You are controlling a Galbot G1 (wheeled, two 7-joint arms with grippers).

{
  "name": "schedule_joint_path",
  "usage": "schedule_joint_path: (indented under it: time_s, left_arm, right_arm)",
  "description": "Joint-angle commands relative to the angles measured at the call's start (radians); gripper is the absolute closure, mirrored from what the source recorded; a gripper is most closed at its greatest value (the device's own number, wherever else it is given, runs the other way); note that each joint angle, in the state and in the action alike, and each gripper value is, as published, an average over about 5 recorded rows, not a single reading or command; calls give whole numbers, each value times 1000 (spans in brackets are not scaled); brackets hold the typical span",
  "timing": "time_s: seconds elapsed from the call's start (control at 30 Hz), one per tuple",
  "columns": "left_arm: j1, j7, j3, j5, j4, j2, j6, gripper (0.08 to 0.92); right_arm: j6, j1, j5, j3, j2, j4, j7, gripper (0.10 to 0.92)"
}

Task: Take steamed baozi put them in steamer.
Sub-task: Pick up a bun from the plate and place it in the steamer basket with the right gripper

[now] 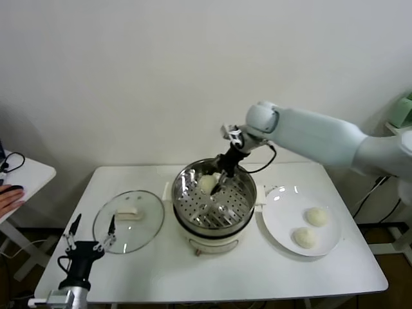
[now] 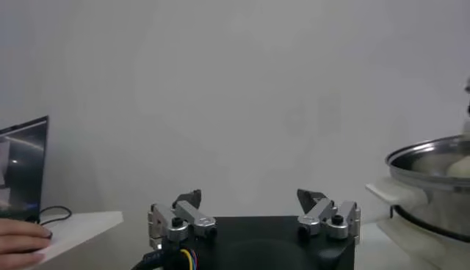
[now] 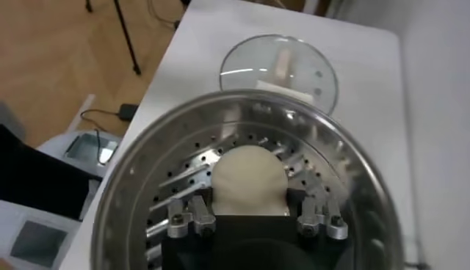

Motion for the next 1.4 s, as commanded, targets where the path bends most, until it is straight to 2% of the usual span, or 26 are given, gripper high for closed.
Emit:
schedule_joint_path:
  time_s: [0.03,0.27,1.13,1.23,1.4]
  left_arm:
    - [16,0,-1,3,-1,1,-7,177]
    - [30,-2,-6,0,3,1,-17,177]
    - [25,-3,-2,1,2,1,-14,177]
    - [24,-3,-2,0,3,1,-14,177]
    - [25,-3,-3,0,5,1,-16,177]
  right_arm:
    - [-4,-96,-54,25,150,-123,8,373]
    - [11,-110,-85,50,183,-193,5,372]
    - [14,-95,-95,26,113,-130,4,372]
    - [20,-98,-98,26,117,-133,4,343]
    - [30,-93,-99,24,120,-127,-1,228]
